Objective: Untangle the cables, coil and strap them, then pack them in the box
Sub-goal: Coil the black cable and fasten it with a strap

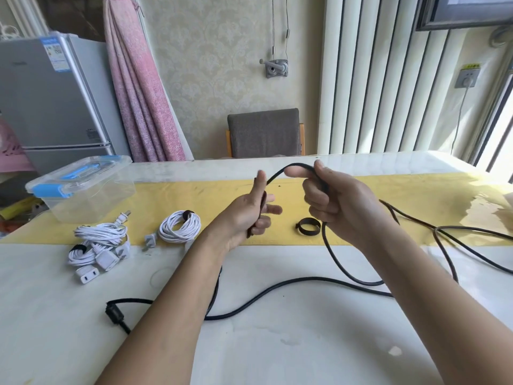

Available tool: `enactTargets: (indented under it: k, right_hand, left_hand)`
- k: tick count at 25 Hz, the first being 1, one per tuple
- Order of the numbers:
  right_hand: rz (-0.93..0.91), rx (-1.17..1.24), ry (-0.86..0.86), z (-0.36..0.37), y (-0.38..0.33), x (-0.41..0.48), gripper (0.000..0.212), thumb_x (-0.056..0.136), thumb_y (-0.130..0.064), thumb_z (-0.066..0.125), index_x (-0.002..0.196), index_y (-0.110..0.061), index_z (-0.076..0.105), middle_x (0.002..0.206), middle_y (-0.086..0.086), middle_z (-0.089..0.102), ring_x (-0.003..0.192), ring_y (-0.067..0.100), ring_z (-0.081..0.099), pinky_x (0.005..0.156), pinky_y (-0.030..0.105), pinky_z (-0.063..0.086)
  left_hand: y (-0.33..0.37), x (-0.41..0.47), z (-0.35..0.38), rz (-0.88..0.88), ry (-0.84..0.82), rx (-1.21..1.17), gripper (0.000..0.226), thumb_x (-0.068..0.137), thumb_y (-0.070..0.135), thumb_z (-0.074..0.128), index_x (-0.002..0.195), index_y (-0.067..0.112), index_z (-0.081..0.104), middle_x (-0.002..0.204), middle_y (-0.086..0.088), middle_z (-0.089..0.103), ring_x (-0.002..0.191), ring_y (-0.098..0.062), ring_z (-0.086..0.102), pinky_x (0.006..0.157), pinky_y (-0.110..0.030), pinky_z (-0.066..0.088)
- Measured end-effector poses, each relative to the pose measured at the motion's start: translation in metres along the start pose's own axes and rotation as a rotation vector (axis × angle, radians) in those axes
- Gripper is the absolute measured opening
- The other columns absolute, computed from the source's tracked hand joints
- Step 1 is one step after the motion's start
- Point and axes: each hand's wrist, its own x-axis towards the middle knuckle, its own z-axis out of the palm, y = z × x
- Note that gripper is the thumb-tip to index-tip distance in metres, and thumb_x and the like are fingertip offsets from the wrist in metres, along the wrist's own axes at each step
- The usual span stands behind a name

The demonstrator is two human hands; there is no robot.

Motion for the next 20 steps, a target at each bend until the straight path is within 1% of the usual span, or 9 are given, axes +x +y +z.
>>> enactTargets:
  k: [3,4,5,6,7,8,11,16,20]
  right_hand:
    - [0.007,-0.203,-0.190,0.014,0.009,-0.005,0.038,0.097,-0.030,0.039,0.114,-0.010,0.067,0.055,-0.002,0.031,0.050,0.012,0.016,0.046,0.021,0.015]
    - [0.006,-0.290,-0.268,0.018,0.011,-0.007,0.037,0.098,-0.028,0.040,0.116,-0.011,0.066,0.056,-0.002,0.032,0.052,0.013,0.018,0.047,0.020,0.017]
    - [0.009,-0.381,-0.338,0.022,0.014,-0.009,0.035,0.099,-0.027,0.040,0.119,-0.013,0.065,0.056,-0.002,0.034,0.053,0.013,0.020,0.048,0.019,0.019]
    - [0.015,-0.482,-0.384,0.026,0.016,-0.011,0.032,0.101,-0.025,0.040,0.119,-0.017,0.065,0.056,-0.002,0.036,0.053,0.013,0.022,0.049,0.018,0.022]
    - [0.009,-0.617,-0.399,0.029,0.020,-0.012,0.029,0.102,-0.024,0.040,0.115,-0.019,0.066,0.056,-0.001,0.038,0.052,0.012,0.026,0.050,0.018,0.025]
    - [-0.020,-0.803,-0.385,0.030,0.024,-0.012,0.026,0.102,-0.024,0.042,0.108,-0.020,0.067,0.057,0.001,0.042,0.052,0.010,0.029,0.051,0.019,0.028]
    - [-0.095,-1.357,-0.309,0.029,0.039,-0.011,0.024,0.100,-0.032,0.045,0.107,-0.021,0.066,0.059,-0.001,0.048,0.056,0.013,0.037,0.058,0.035,0.038]
    - [-0.110,-1.409,-0.274,0.020,0.044,-0.006,0.025,0.097,-0.038,0.050,0.103,-0.024,0.069,0.068,-0.001,0.060,0.061,0.017,0.042,0.065,0.036,0.045]
    - [-0.010,-1.308,-0.241,-0.002,0.031,0.000,0.017,0.093,-0.031,0.059,0.098,-0.023,0.073,0.056,-0.024,0.055,0.057,0.004,0.046,0.055,0.016,0.037]
  left_hand:
    - [-0.003,0.012,-0.007,0.073,0.062,-0.165,0.073,0.085,0.075,0.022,0.093,0.011,0.056,0.059,0.007,0.056,0.039,-0.004,0.026,0.037,-0.015,0.020]
    - [-0.001,0.012,-0.007,0.097,0.054,-0.213,0.060,0.084,0.076,0.022,0.080,0.019,0.042,0.052,0.010,0.050,0.037,-0.004,0.026,0.036,-0.015,0.021]
    - [-0.003,0.014,-0.011,0.109,0.036,-0.254,0.074,0.082,0.077,0.027,0.082,0.009,0.054,0.054,0.011,0.045,0.037,-0.003,0.026,0.036,-0.015,0.022]
    - [0.001,0.009,-0.011,0.086,0.031,-0.302,0.094,0.077,0.076,0.035,0.116,-0.008,0.036,0.061,0.011,0.043,0.038,-0.003,0.027,0.035,-0.015,0.022]
    - [0.001,0.009,-0.013,0.127,0.016,-0.387,0.072,0.073,0.072,0.045,0.104,0.008,0.055,0.066,0.010,0.042,0.039,-0.002,0.026,0.035,-0.014,0.022]
    - [0.003,0.007,-0.013,0.141,-0.001,-0.462,0.056,0.071,0.062,0.054,0.101,0.016,0.041,0.068,0.010,0.041,0.039,-0.002,0.025,0.035,-0.013,0.021]
    - [0.003,0.005,-0.015,0.167,-0.042,-0.625,0.046,0.076,0.025,0.061,0.116,0.006,0.051,0.067,0.008,0.043,0.041,-0.003,0.027,0.037,-0.013,0.021]
    - [0.008,0.000,-0.016,0.149,-0.337,-0.920,0.019,0.063,0.004,0.057,0.079,0.004,0.066,0.057,0.003,0.039,0.045,-0.007,0.037,0.038,-0.014,0.034]
    - [0.011,-0.011,-0.027,0.137,-0.721,-0.546,0.012,0.084,0.022,0.063,0.077,0.013,0.062,0.044,0.011,0.026,0.032,-0.003,0.022,0.031,-0.014,0.021]
